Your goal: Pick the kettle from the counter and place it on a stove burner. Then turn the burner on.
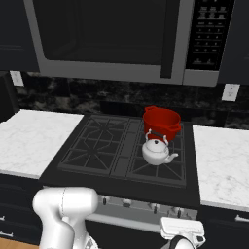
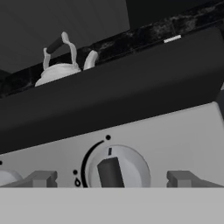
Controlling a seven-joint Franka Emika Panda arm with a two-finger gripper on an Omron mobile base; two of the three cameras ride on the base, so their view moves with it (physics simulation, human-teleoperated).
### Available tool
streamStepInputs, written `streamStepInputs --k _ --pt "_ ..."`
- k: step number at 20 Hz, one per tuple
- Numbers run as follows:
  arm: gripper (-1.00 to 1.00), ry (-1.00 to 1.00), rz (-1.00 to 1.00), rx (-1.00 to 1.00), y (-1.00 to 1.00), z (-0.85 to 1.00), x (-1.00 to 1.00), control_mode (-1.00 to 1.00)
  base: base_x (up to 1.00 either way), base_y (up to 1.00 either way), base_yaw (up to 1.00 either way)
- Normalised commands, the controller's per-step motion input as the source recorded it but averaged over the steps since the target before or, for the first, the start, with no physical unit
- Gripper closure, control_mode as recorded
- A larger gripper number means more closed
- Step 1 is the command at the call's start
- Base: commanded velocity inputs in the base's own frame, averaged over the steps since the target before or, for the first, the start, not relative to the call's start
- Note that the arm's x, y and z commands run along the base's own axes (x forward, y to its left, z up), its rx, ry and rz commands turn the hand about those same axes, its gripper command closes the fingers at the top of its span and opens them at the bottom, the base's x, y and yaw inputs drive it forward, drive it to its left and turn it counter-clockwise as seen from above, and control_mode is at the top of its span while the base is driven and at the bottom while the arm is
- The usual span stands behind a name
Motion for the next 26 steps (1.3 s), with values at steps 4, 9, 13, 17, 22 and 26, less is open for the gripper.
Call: streamStepInputs --k 4,9,13,17,22,26 --pt "-1.00 0.00 0.00 0.00 0.00 0.03 0.08 -1.00 0.00 0.00 0.00" --pt "-1.00 0.00 0.00 0.00 0.00 0.00 0.09 -1.00 0.00 0.00 0.00" --pt "1.00 0.00 0.00 0.00 0.02 0.00 0.00 -1.00 0.00 0.00 0.00" --pt "1.00 0.00 0.00 0.00 0.02 0.00 0.00 -1.00 0.00 0.00 0.00" --pt "1.00 0.00 0.00 0.00 0.00 0.00 0.00 -1.00 0.00 0.00 0.00" --pt "1.00 -0.01 0.00 0.00 0.00 0.00 0.00 -1.00 0.00 0.00 0.00"
